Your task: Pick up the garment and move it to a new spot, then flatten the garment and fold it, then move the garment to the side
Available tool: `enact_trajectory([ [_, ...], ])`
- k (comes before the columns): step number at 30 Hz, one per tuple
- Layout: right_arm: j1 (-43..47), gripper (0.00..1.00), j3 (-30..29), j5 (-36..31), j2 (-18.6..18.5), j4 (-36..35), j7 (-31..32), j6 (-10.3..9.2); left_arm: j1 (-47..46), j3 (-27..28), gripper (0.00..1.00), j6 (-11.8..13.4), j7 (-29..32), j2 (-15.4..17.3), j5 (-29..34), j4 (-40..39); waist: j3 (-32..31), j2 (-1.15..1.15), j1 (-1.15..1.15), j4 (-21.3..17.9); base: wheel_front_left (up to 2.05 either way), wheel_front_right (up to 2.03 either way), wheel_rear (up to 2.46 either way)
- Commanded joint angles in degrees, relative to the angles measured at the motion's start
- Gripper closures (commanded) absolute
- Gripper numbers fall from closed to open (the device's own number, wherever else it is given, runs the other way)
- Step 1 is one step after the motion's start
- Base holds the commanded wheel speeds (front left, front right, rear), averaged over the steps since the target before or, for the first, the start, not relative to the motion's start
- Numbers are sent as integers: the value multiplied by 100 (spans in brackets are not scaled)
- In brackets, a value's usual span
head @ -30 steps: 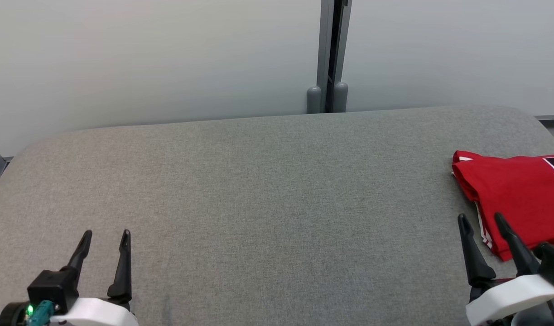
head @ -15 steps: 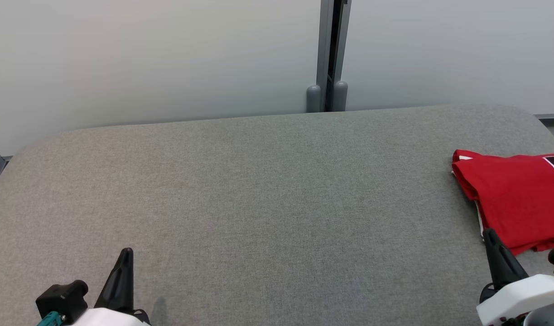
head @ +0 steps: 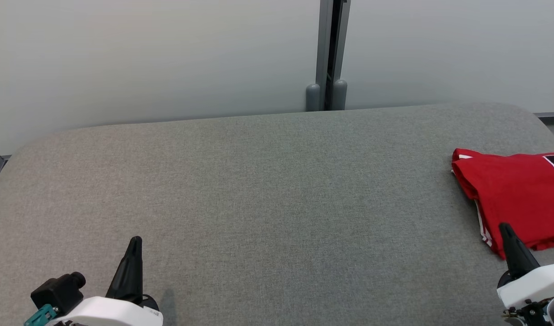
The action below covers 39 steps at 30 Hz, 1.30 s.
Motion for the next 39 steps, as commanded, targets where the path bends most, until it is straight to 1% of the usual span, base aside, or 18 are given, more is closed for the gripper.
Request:
enact_trajectory([
  [1,-210,100,-108,233,-66,-2,82,1,-220,0,100,-55,-54,26,-235,-35,3,0,0,-1,0,0,0],
  [21,-615,100,-609,1634,-121,495,604,1,-523,-145,100,-306,-220,-187,-1699,195,34,0,0,-15,0,0,0],
  [39,-892,100,-936,2643,-171,849,955,1,-724,-247,100,-479,-339,-338,-2724,329,61,0,0,-28,0,0,0],
])
